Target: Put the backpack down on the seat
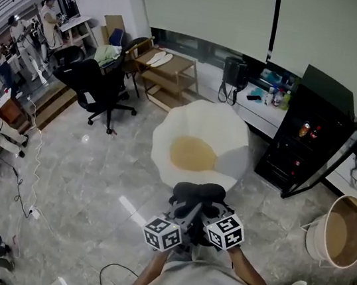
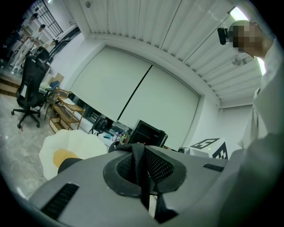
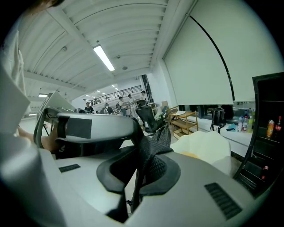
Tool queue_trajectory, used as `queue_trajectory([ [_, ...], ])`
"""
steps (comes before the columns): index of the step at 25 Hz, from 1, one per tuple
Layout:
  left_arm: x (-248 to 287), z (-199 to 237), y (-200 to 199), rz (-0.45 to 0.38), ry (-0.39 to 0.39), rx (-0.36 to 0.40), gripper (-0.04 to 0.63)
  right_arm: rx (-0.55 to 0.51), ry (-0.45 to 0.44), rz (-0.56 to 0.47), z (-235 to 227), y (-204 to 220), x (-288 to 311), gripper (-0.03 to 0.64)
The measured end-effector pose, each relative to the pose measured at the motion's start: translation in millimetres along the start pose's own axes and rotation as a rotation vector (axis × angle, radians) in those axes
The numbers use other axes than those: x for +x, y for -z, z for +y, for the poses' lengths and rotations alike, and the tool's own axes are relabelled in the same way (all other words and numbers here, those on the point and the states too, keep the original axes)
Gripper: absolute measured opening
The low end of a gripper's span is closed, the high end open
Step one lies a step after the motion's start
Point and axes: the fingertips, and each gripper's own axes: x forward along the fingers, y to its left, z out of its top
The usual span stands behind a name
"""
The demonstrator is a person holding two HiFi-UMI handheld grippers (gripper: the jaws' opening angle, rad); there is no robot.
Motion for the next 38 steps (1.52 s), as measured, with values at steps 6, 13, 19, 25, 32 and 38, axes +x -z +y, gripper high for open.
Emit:
queue_trajectory([
  [6,31.8,42.7,-25.2,0.012,0.017,-0.010,0.044,0.010,0.017,0.013,-37.1,-19.4,41.2,0.043],
  [13,70.5,88.5,-65.0,0.026,0.044,-0.022,0.044,0.016,0.047,0.021,-81.6,-54.0,86.7,0.043],
  [19,101.7,129.9,-105.6,0.029,0.070,-0.013,0.044,0.009,0.070,0.010,-118.4,-89.8,130.3,0.043],
  [25,133.7,172.7,-150.7,0.030,0.099,0.006,0.044,0.003,0.093,-0.015,-156.2,-129.9,176.2,0.043],
  [32,164.8,226.4,-179.1,0.048,0.117,0.014,0.045,0.012,0.106,-0.014,-194.0,-150.9,229.7,0.043],
  [38,185.2,260.1,-195.4,0.065,0.133,0.019,0.044,0.024,0.118,-0.012,-218.7,-162.2,263.0,0.043],
])
